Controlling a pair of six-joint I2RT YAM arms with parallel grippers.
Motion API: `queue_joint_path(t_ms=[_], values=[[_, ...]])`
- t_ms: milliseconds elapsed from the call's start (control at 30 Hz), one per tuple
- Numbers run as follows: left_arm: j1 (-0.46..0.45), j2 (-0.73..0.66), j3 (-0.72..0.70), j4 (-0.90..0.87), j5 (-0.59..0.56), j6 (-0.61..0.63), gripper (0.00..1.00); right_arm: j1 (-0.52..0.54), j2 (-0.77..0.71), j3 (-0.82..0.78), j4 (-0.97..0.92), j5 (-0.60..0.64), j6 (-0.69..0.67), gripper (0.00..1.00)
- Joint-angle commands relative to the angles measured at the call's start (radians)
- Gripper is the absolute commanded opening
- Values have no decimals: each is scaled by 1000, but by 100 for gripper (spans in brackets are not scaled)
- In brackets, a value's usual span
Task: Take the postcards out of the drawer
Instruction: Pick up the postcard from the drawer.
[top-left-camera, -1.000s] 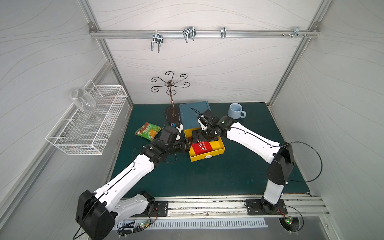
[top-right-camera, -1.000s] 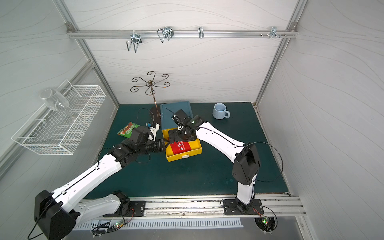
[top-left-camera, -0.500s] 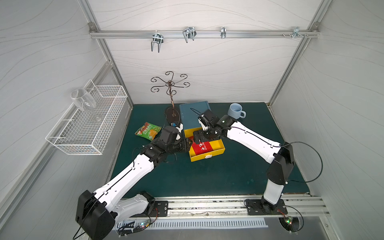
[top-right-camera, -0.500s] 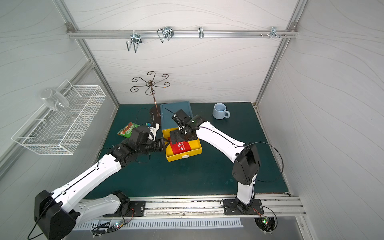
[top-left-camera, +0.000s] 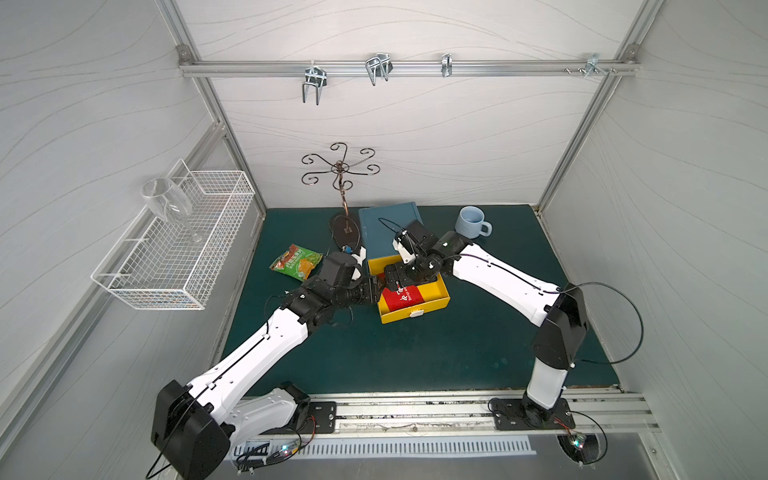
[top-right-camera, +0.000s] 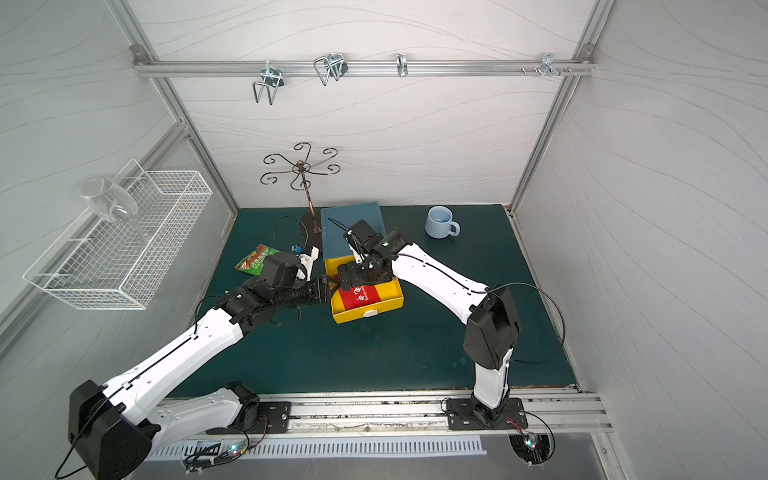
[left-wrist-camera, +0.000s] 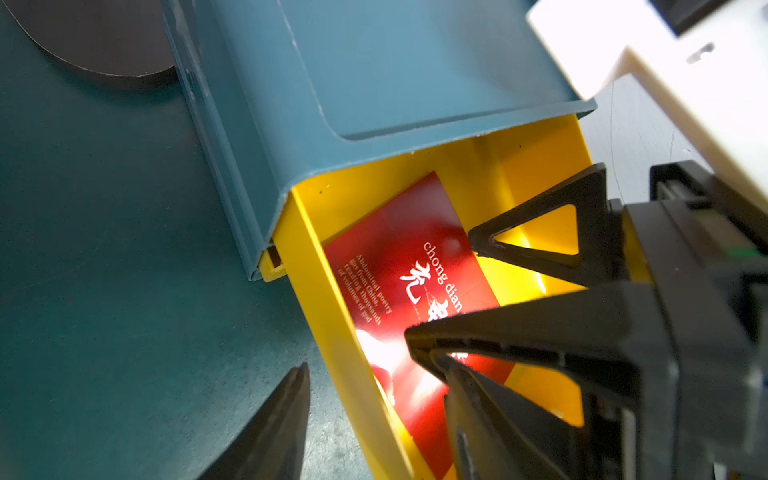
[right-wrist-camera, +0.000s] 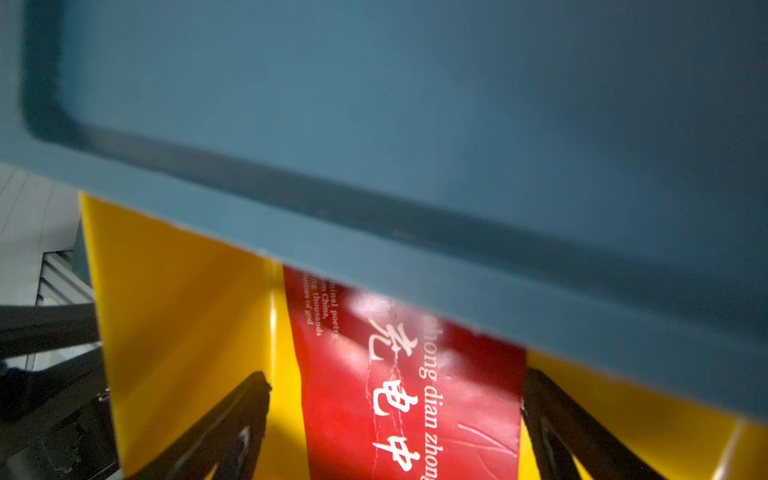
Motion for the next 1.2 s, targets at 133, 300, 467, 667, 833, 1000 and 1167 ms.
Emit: queue_joint_path(t_ms=[133, 300, 467, 667, 833, 1000, 1167], values=[[-4, -8, 54, 34, -9, 10, 57, -7, -12, -40, 18, -74, 8, 95], [-4, -7, 53, 35, -10, 8, 57, -29, -60, -87, 74, -111, 34, 93], [-4, -6, 52, 35, -13, 7, 57, -62, -133, -163, 169, -164, 52, 91], [-4, 1, 56, 38, -4, 4, 57, -80, -160, -210, 235, -233, 63, 90], [-4, 1, 57, 38, -4, 4, 57, -86, -162, -222, 267, -270, 74, 90], [-5, 2, 59, 38, -5, 4, 57, -89, -162, -217, 260, -257, 81, 89], [-4, 2, 58, 39, -6, 4, 57, -81, -158, -183, 191, -150, 61, 90]])
